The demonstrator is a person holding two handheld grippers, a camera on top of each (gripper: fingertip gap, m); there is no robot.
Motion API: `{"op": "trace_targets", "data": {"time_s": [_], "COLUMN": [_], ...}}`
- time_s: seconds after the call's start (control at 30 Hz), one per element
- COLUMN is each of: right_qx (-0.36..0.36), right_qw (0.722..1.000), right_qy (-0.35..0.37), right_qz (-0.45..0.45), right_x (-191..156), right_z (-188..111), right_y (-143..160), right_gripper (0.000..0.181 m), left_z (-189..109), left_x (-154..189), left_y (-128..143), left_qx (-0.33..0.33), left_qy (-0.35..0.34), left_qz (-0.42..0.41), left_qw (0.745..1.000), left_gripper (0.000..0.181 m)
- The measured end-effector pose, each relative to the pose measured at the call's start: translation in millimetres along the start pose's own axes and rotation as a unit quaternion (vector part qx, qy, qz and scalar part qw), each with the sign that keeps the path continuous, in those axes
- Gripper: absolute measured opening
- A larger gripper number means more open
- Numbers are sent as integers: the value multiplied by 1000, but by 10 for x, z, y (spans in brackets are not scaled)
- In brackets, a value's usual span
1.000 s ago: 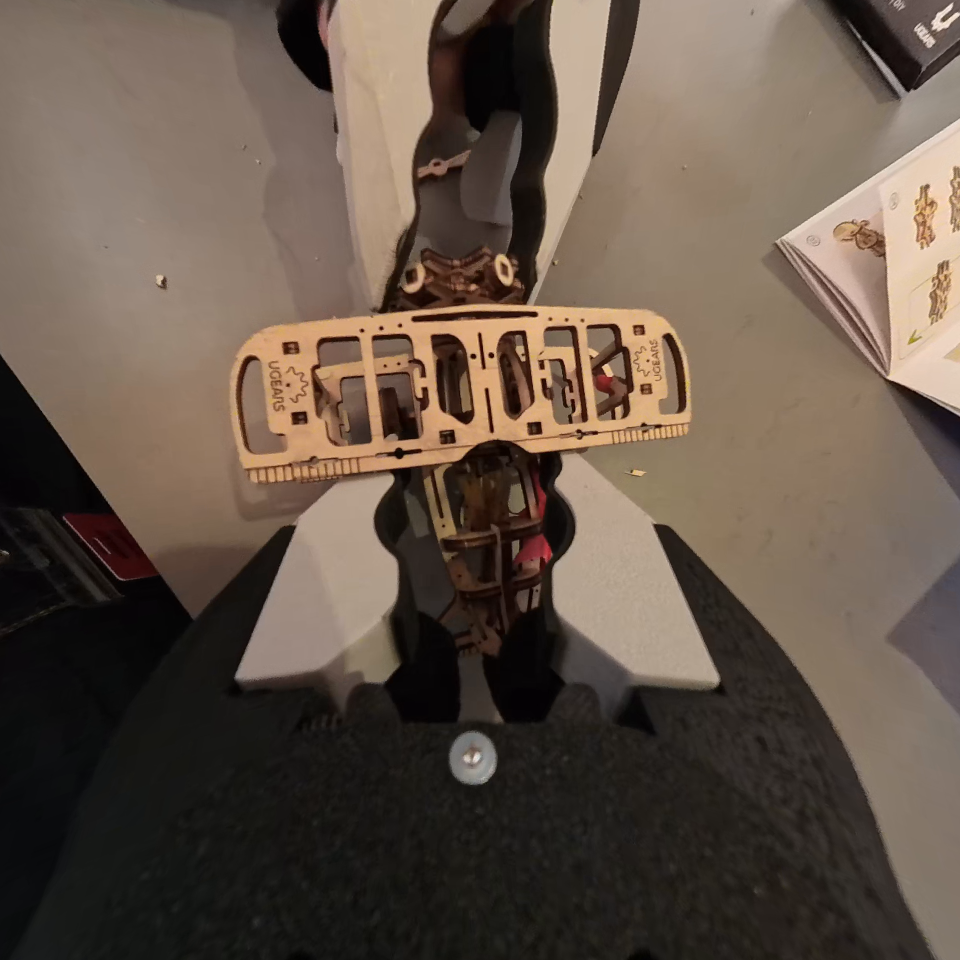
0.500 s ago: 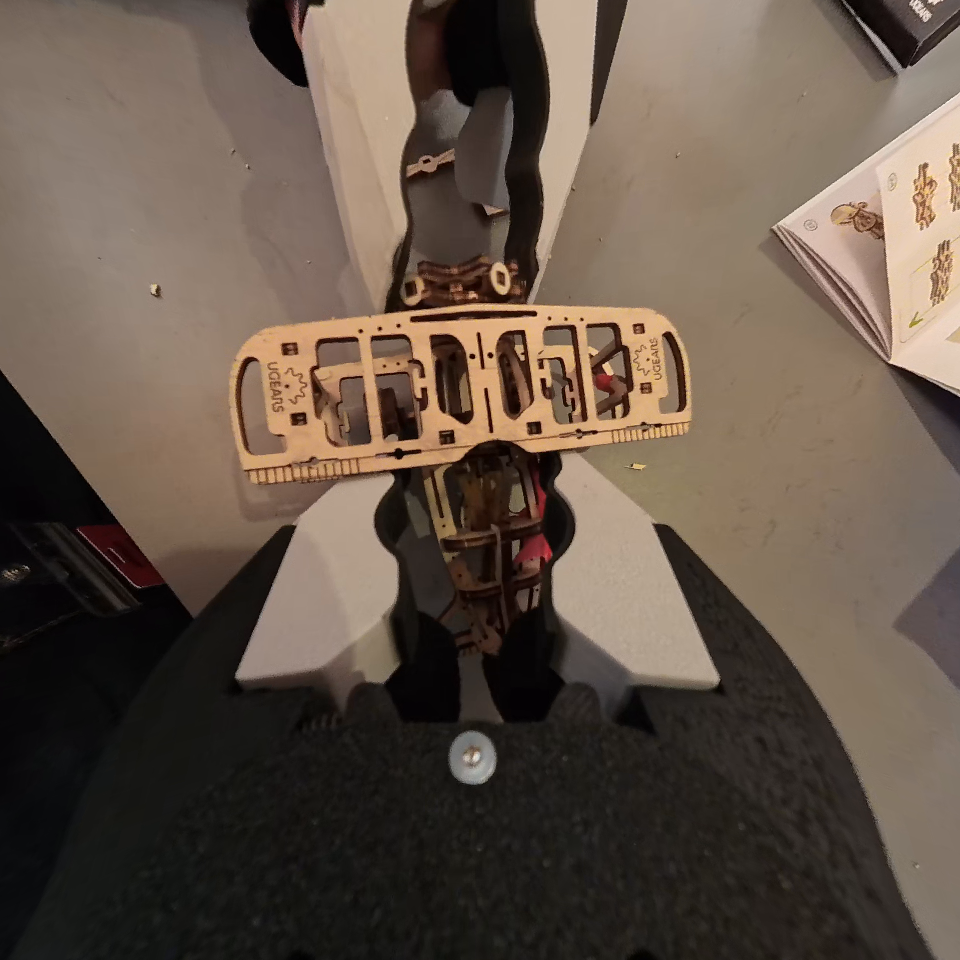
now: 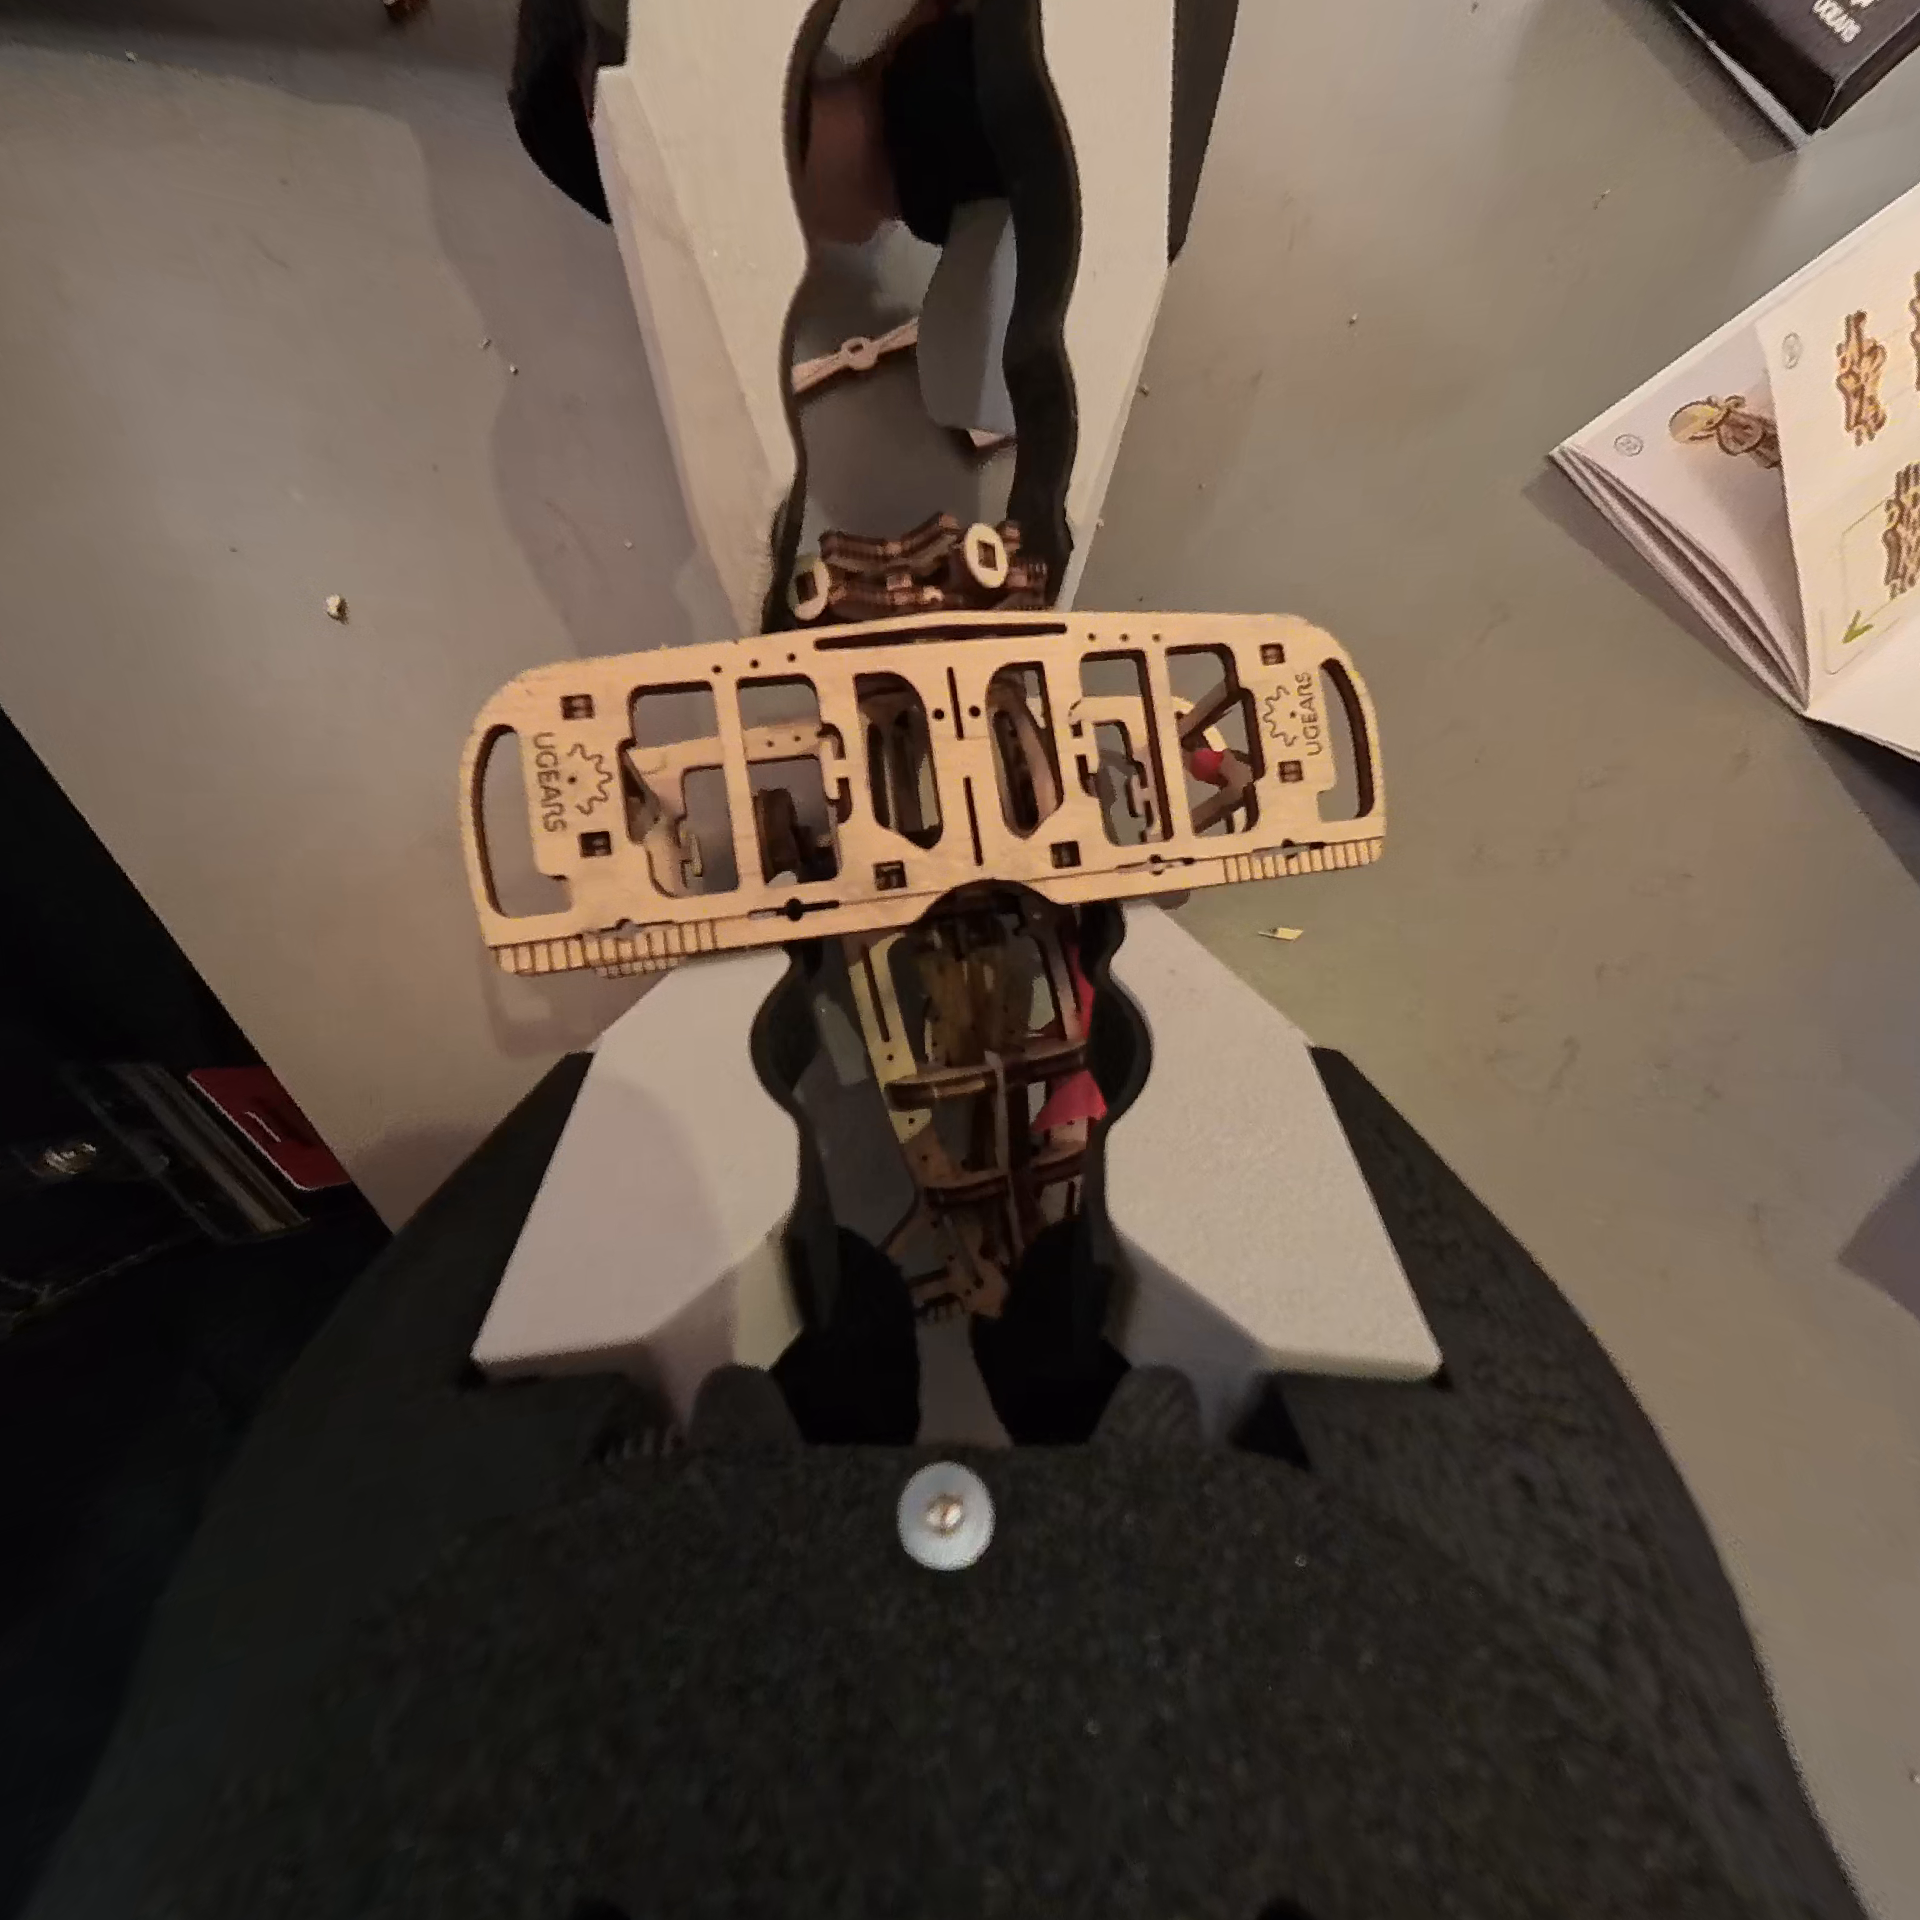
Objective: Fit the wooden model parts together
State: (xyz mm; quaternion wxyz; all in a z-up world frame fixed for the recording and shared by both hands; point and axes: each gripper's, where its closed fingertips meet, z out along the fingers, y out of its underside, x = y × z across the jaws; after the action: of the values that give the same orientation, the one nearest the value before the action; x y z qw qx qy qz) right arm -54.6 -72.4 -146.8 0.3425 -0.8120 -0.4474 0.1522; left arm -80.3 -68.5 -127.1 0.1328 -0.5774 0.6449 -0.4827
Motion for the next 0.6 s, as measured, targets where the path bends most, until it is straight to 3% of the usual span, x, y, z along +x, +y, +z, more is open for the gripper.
{"op": "trace_targets", "data": {"time_s": [0.2,0.6], "right_qx": [-7,-19], "right_qw": [1000,1000], "right_qy": [6,16], "right_qz": [-1,-3], "right_x": [-4,-10], "right_z": [10,10], "right_y": [-9,-11], "right_gripper": [48,48], "left_z": [-20,-27], "left_x": [-11,7], "left_y": [3,-9], "left_qx": [-14,-2], "left_qy": [-28,36], "left_qz": [42,-57], "left_qw": [999,998], "left_gripper": [47,47]}}
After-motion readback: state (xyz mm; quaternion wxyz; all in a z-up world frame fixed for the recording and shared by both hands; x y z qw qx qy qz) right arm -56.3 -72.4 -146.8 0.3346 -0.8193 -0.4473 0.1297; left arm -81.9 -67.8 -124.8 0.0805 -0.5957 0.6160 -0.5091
